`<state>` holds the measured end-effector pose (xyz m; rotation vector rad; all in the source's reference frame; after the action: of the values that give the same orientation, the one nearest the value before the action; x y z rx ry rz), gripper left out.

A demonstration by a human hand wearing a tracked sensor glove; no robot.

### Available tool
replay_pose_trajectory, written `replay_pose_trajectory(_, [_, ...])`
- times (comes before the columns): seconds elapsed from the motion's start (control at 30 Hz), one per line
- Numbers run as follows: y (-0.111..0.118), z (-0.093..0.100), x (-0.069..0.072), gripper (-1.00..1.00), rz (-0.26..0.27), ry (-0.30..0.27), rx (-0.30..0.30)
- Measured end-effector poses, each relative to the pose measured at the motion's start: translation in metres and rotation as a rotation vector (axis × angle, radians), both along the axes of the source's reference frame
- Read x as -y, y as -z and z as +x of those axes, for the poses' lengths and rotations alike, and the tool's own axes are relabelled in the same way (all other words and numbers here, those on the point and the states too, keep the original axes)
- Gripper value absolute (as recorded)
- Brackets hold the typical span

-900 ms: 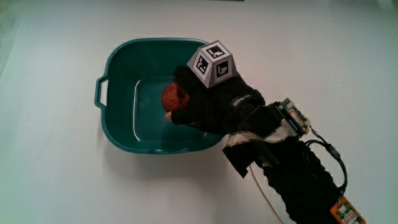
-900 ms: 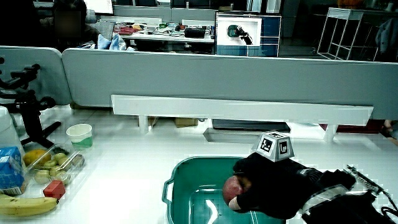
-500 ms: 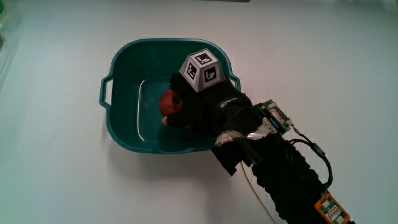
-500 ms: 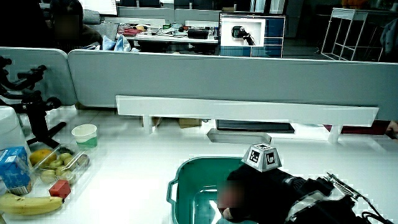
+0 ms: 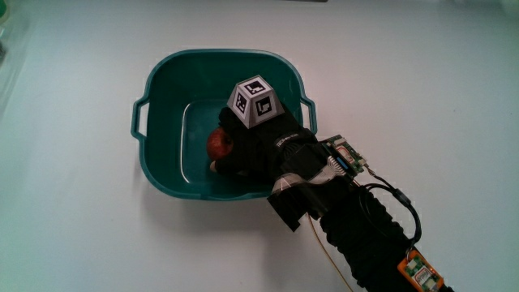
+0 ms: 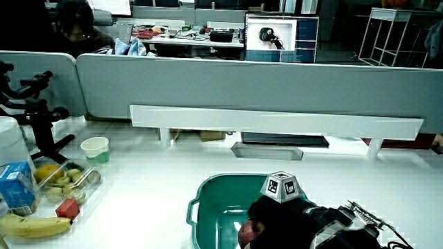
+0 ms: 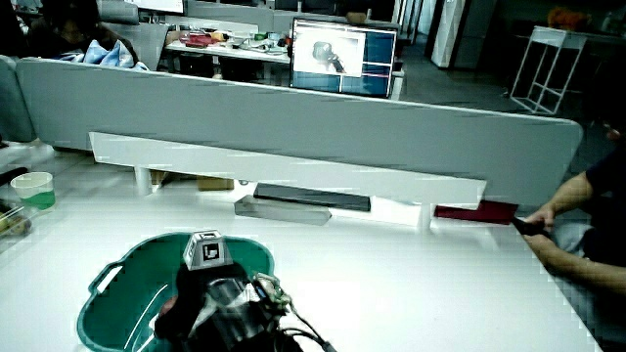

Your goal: Place apple into plate

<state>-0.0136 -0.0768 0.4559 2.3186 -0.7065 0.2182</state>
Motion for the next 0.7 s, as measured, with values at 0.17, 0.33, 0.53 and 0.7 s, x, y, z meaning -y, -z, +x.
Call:
replay_pose_trajectory(0.17, [-0.0007,0.0004,-0.0003,0.0,-0.007,-0.009,0.008])
replay_pose_trajectory(0.33, [-0.0009,0.0007,0.0005,0.0,-0.004,-0.015,0.01])
replay_pose_trajectory(0.53, [-0.0016,0.0033,-0.0002,-0.14,-0.033,-0.023,0.009])
replay_pose_trajectory(0.7, [-0.003,0.0035,-0.0004,-0.31,-0.042,-0.027,0.003])
